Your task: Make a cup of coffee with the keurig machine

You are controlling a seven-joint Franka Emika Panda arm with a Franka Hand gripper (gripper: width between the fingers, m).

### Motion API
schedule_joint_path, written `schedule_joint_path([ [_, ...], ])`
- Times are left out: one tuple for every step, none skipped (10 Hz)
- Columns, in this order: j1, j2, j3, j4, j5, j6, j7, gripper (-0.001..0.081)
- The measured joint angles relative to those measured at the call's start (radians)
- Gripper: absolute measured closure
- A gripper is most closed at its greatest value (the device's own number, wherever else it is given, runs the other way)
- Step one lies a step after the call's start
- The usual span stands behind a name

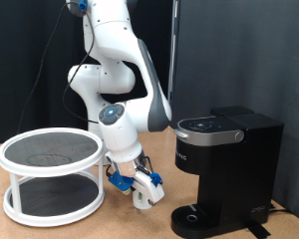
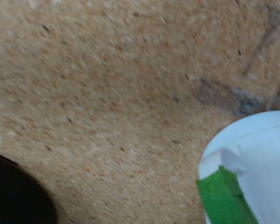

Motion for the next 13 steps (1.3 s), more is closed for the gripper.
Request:
schedule_joint_path([
  [0.0,0.004,0.004,-0.002,0.001,-0.007,0.0,0.0072],
  [0.0,0.009,0.008,-0.004,0.002,-0.014,0.0,0.0072],
  [0.0,0.012,0.011,-0.004,0.001,-0.035,0.0,0.0072],
  [0.001,0.013,0.011,-0.005,0.0,-0.063,0.001,0.0072],
  [0.002,0.014,0.011,-0.006,-0.006,-0.089,0.004,0.0072],
  [0.005,0.014,0.011,-0.01,-0.013,-0.106,0.006,0.0072],
  [0.008,0.015,0.011,-0.017,-0.02,-0.117,0.009,0.0072],
  [0.012,0.015,0.011,-0.025,-0.024,-0.118,0.011,0.0072],
  [0.016,0.015,0.011,-0.035,-0.025,-0.118,0.013,0.0072],
  [0.02,0.015,0.011,-0.044,-0.025,-0.117,0.022,0.0072],
  [0.024,0.015,0.011,-0.052,-0.025,-0.116,0.038,0.0072],
  [0.028,0.015,0.011,-0.059,-0.025,-0.114,0.051,0.0072],
  [0.031,0.015,0.012,-0.067,-0.025,-0.106,0.056,0.0072],
])
